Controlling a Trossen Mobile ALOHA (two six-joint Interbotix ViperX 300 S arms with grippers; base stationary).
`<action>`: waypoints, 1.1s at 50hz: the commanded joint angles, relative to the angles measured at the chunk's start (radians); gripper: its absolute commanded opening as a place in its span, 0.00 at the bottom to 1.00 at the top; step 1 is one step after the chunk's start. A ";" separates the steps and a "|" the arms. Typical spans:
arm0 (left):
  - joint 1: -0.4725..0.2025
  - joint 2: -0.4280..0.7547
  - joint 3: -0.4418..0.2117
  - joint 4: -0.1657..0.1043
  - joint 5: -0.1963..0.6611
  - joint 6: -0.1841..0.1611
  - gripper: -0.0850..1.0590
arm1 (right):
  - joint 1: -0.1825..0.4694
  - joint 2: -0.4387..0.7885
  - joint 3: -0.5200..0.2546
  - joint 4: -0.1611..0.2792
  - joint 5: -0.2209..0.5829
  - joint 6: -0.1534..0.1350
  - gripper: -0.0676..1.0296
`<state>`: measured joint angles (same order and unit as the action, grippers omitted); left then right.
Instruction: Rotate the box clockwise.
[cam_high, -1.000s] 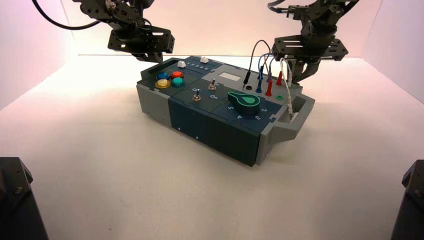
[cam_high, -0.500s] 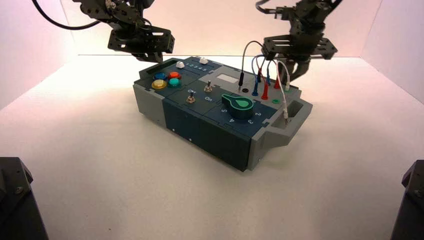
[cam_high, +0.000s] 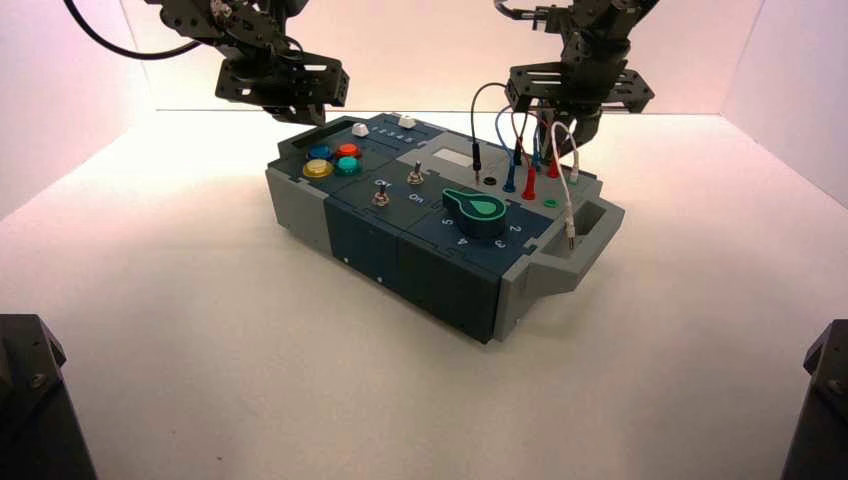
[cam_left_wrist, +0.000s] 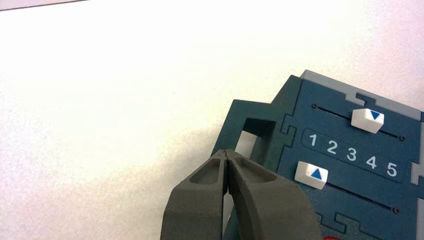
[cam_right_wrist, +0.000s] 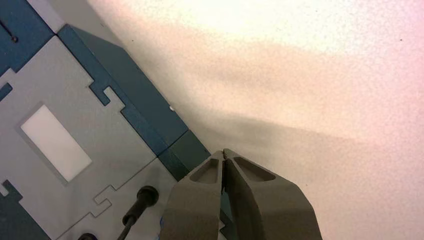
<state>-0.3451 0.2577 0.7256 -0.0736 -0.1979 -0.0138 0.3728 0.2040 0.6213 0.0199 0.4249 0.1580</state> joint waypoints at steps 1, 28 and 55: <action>0.006 -0.032 -0.014 0.002 -0.005 0.002 0.05 | 0.035 -0.008 0.003 0.009 0.014 0.000 0.04; 0.006 -0.046 -0.031 0.005 -0.005 0.006 0.05 | -0.035 -0.046 0.009 -0.012 0.051 0.003 0.04; 0.006 -0.055 -0.035 0.005 -0.005 0.006 0.05 | -0.051 -0.104 0.074 -0.011 0.117 -0.002 0.04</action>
<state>-0.3451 0.2454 0.7118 -0.0706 -0.1979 -0.0092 0.3145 0.1258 0.6888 0.0015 0.5338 0.1595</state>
